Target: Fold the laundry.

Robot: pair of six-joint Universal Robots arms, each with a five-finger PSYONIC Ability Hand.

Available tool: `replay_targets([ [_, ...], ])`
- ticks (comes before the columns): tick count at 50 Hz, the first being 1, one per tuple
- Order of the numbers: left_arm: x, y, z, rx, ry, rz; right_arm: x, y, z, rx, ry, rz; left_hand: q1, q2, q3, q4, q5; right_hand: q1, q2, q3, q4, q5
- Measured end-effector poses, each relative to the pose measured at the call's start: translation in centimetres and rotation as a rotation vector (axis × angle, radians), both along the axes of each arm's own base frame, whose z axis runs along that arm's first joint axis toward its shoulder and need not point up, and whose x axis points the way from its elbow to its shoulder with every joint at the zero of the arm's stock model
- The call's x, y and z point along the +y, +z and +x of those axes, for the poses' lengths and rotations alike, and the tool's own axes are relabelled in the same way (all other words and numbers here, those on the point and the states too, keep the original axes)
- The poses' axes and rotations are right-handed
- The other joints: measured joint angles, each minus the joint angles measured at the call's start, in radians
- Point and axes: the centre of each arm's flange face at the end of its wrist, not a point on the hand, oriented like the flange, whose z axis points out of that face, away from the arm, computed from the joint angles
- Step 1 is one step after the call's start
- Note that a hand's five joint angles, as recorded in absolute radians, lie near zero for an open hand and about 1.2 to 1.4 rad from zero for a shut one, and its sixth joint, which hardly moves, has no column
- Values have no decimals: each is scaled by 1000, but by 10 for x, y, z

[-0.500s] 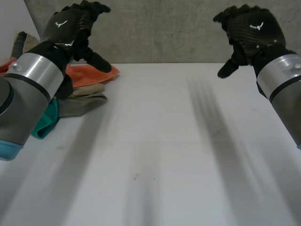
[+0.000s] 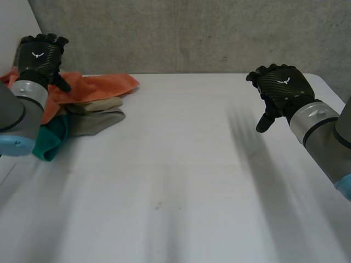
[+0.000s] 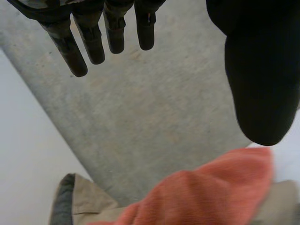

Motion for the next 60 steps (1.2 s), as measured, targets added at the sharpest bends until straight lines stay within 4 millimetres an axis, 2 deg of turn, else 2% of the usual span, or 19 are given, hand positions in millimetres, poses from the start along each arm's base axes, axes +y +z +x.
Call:
replay_targets([
  [6,-52,-26,21,-48,64,-50,-2,-5,0,5,-1,11,0,0,0,0,0,0,0,0,0,0],
  [12,-83,-57,33,-115,102,-69,-4,-10,1,10,-3,22,37,39,30,37,37,0,0,0,0,0],
  [14,-92,-69,36,-132,110,-70,-5,-12,1,13,-4,27,158,154,144,155,156,0,0,0,0,0],
  [22,-103,-89,40,-145,116,-70,-8,-18,0,30,-7,34,404,387,382,392,381,0,0,0,0,0],
  [31,-104,-94,36,-149,86,-70,-9,-21,0,46,-7,37,892,912,901,911,887,0,0,0,0,0],
  [37,-100,-84,28,-148,64,-79,-11,-20,-2,46,-12,34,897,972,961,979,923,0,0,0,0,0],
  [41,-83,-50,11,-128,29,-101,-12,-18,-4,43,-20,30,897,972,961,979,923,0,0,0,0,0],
  [46,-31,23,-29,-6,-90,-146,-14,-16,-6,40,-25,25,897,974,963,979,923,0,0,0,0,0],
  [48,-22,33,-35,20,-112,-149,-14,-16,-6,40,-26,25,897,974,963,979,923,0,0,0,0,0],
  [50,21,69,-57,138,-215,-150,-14,-15,-6,39,-26,24,897,974,963,979,923,0,0,0,0,0],
  [52,39,79,-65,185,-257,-144,-13,-15,-6,38,-25,23,897,974,963,979,923,0,0,0,0,0],
  [53,58,88,-73,234,-303,-129,-13,-14,-6,38,-25,21,897,974,963,979,923,0,0,0,0,0],
  [54,58,88,-73,234,-303,-129,-13,-14,-6,38,-25,21,897,974,963,979,923,0,0,0,0,0],
  [55,84,93,-83,293,-365,-100,-13,-13,-6,36,-25,17,897,974,963,979,923,0,0,0,0,0],
  [56,99,92,-91,324,-404,-72,-13,-11,-6,35,-25,14,897,974,963,979,923,0,0,0,0,0],
  [57,99,92,-91,324,-404,-72,-13,-11,-6,35,-25,14,897,974,963,979,923,0,0,0,0,0],
  [58,124,82,-105,357,-468,-10,-12,-8,-7,32,-25,6,884,939,930,950,910,0,0,0,0,0],
  [59,133,76,-111,364,-493,18,-12,-7,-7,30,-25,3,863,918,909,921,890,0,0,0,0,0],
  [60,144,66,-120,367,-523,58,-11,-6,-7,30,-25,1,722,750,746,770,760,0,0,0,0,0],
])
